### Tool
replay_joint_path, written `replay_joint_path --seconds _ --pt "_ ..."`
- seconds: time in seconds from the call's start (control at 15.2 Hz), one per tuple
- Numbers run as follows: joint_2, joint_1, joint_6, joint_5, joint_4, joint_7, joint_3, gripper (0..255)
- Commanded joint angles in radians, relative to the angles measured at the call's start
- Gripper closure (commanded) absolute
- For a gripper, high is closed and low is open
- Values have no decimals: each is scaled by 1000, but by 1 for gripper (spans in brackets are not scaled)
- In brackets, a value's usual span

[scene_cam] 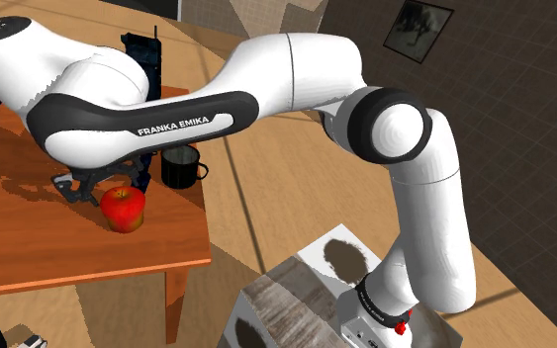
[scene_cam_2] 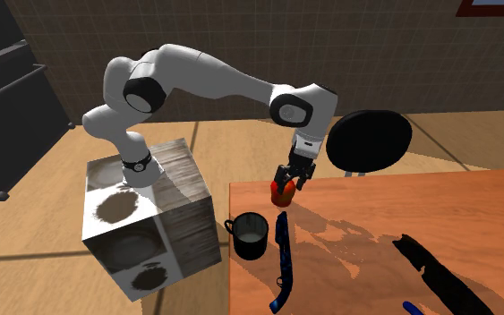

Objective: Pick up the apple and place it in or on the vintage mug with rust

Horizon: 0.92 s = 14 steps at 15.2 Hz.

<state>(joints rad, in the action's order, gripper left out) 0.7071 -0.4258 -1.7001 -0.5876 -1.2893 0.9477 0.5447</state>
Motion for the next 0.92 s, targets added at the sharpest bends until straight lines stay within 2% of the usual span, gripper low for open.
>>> replay_joint_path --seconds 0.0,0.53,0.86 --pt "1 0 0 0 -1 0 0 255" --pt "1 0 0 0 -1 0 0 255" --pt "-16 -6 52 10 40 -19 6 255"
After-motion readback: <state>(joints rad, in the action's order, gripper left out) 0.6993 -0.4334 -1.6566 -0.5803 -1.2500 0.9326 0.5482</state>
